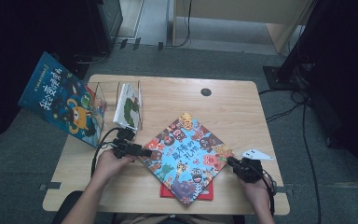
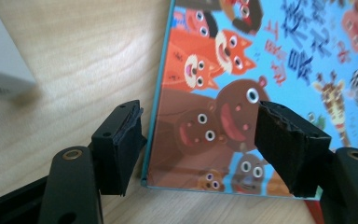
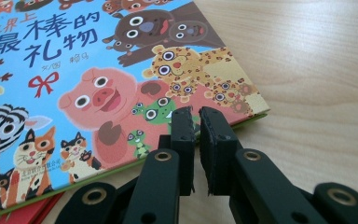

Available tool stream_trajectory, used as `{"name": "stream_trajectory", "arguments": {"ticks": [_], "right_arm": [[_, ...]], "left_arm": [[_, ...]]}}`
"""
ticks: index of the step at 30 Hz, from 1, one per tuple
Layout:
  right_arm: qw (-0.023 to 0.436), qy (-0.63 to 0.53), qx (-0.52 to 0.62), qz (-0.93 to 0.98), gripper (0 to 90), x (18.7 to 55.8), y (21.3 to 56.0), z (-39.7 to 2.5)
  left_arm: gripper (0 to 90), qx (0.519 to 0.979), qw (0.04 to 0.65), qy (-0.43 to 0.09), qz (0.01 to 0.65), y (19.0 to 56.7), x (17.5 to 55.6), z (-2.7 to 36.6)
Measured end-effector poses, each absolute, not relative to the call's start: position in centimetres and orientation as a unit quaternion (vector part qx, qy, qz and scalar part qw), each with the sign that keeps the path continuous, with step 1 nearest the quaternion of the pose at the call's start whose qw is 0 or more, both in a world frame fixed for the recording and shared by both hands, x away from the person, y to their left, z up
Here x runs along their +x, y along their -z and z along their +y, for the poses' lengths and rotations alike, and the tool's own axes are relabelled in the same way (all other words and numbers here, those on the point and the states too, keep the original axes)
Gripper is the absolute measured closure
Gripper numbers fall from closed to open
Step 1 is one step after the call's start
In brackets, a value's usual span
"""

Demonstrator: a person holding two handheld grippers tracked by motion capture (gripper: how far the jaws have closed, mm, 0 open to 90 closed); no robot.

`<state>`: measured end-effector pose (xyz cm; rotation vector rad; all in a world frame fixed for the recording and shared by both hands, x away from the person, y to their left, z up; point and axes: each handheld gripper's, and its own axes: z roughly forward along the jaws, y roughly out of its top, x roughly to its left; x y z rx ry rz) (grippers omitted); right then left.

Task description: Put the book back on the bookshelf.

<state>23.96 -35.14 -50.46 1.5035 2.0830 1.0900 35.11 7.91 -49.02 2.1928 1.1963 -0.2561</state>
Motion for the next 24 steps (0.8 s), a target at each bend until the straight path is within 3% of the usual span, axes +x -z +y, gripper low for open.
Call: {"name": "stream_trajectory", "arguments": {"ticks": [24], "right_arm": [[0.158, -0.394, 0.505, 0.751, 87.1, 28.6, 50.4, -34.7]], "left_arm": [[31.1, 0.822, 0.31, 0.098, 0.467, 49.0, 33.5, 8.7]]}}
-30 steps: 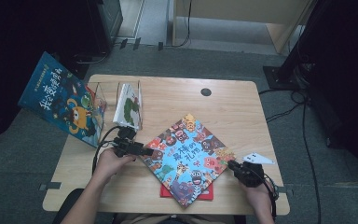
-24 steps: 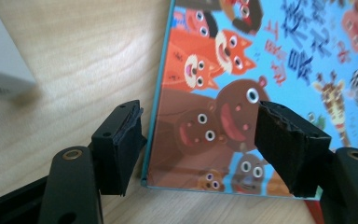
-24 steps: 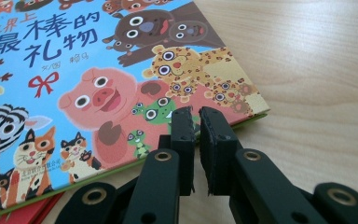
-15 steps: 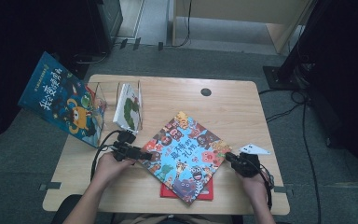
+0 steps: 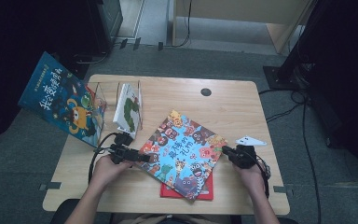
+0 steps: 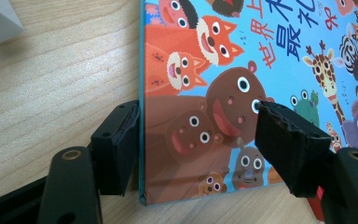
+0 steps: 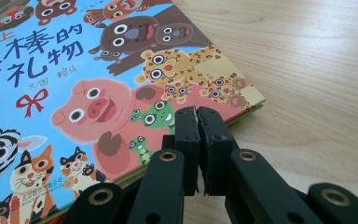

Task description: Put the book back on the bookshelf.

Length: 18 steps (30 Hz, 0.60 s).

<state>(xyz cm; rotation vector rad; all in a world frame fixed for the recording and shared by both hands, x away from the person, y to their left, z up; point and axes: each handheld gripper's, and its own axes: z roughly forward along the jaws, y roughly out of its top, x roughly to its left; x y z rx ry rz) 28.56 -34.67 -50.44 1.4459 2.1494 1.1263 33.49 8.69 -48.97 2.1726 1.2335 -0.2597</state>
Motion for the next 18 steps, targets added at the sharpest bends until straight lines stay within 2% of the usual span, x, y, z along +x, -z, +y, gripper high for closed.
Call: {"name": "stream_trajectory", "arguments": {"ticks": [6, 9, 13, 18], "right_arm": [[0.148, -0.397, 0.498, 0.757, 87.1, 29.3, 50.4, -34.8], [0.146, -0.398, 0.493, 0.76, 87.2, 29.5, 50.4, -34.8], [0.145, -0.396, 0.489, 0.764, 87.4, 29.9, 50.4, -34.6], [0.144, -0.385, 0.481, 0.774, 87.5, 30.5, 50.7, -34.4]], "left_arm": [[25.8, 0.811, 0.324, 0.105, 0.476, 48.9, 33.9, 9.0], [26.6, 0.801, 0.334, 0.11, 0.484, 49.0, 34.3, 9.3], [28.3, 0.815, 0.312, 0.087, 0.48, 48.7, 35.0, 8.9], [29.5, 0.816, 0.308, 0.084, 0.483, 48.8, 35.5, 8.6]]}}
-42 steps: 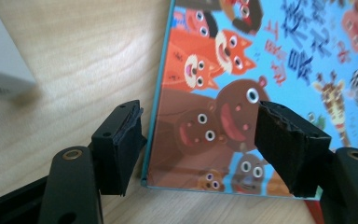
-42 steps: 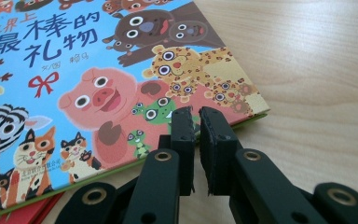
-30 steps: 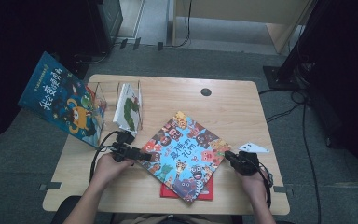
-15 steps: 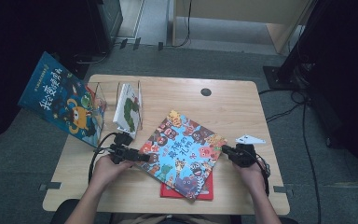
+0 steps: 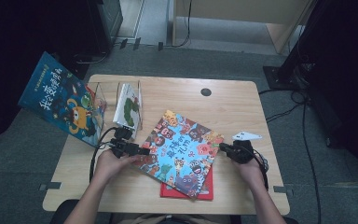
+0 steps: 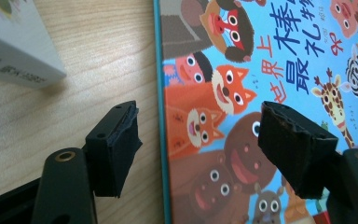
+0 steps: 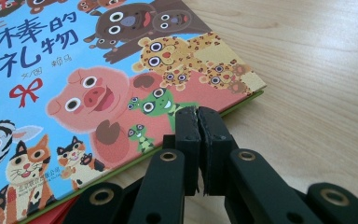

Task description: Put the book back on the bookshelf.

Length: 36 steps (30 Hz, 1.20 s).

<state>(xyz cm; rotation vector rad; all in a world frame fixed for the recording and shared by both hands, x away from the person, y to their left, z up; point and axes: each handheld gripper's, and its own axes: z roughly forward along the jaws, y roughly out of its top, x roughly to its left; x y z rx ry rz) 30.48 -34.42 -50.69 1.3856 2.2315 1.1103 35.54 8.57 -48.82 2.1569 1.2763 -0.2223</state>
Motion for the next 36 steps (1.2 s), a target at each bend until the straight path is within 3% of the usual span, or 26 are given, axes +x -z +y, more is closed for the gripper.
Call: {"name": "stream_trajectory", "arguments": {"ticks": [5, 21, 36], "right_arm": [[0.144, -0.39, 0.479, 0.773, 87.5, 30.9, 50.8, -34.3], [0.133, -0.375, 0.467, 0.79, 87.4, 30.1, 50.7, -33.8], [0.113, -0.378, 0.449, 0.801, 89.8, 28.7, 50.3, -32.8]], "left_arm": [[34.5, 0.807, 0.312, 0.092, 0.493, 49.1, 36.0, 8.8], [36.7, 0.808, 0.322, 0.101, 0.482, 49.3, 36.2, 7.7], [31.0, 0.808, 0.317, 0.082, 0.491, 49.2, 35.8, 7.0]]}}
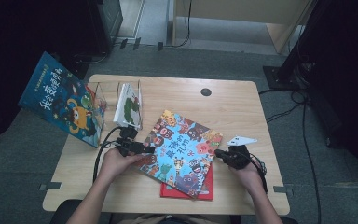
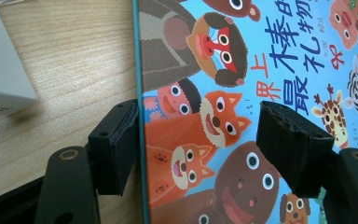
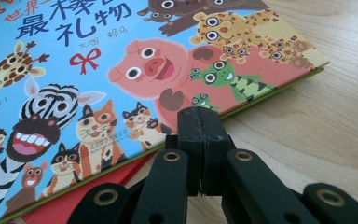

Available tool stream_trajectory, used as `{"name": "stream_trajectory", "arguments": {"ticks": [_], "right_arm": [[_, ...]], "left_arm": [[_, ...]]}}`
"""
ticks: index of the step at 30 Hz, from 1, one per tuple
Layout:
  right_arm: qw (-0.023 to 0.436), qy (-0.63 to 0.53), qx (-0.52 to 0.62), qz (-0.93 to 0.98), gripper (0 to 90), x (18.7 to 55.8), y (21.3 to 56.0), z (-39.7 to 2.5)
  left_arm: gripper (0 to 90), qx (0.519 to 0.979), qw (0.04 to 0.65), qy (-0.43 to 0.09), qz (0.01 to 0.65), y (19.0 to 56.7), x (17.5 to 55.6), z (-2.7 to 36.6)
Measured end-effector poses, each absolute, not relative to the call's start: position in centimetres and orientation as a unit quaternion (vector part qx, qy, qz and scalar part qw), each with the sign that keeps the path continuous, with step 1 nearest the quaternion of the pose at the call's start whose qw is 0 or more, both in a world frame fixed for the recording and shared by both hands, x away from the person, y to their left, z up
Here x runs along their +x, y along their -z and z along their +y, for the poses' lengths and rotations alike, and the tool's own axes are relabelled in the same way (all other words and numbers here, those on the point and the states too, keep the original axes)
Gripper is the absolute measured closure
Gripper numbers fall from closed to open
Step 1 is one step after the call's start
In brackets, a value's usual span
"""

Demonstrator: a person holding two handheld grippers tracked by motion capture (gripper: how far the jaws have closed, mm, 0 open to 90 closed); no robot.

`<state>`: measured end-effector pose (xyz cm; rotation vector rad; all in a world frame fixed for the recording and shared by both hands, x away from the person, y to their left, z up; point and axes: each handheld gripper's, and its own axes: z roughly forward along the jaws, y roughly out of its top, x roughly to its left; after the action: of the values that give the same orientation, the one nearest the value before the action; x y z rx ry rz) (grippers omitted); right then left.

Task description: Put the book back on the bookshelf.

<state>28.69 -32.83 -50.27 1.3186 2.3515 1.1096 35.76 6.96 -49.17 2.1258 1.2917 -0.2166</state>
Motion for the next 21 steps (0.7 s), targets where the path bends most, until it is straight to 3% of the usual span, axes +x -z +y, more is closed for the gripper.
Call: {"name": "stream_trajectory", "arguments": {"ticks": [5, 18, 21], "right_arm": [[0.113, -0.379, 0.452, 0.799, 90.0, 28.78, 50.29, -33.03], [0.103, -0.374, 0.442, 0.808, 90.0, 28.12, 50.11, -32.67], [0.102, -0.377, 0.445, 0.806, 90.0, 28.19, 50.18, -32.77]], "left_arm": [[36.0, 0.811, 0.303, 0.104, 0.49, 49.02, 35.34, 7.1], [33.2, 0.802, 0.315, 0.079, 0.501, 49.14, 35.31, 6.45], [34.4, 0.784, 0.315, 0.102, 0.525, 49.14, 34.9, 6.61]]}}
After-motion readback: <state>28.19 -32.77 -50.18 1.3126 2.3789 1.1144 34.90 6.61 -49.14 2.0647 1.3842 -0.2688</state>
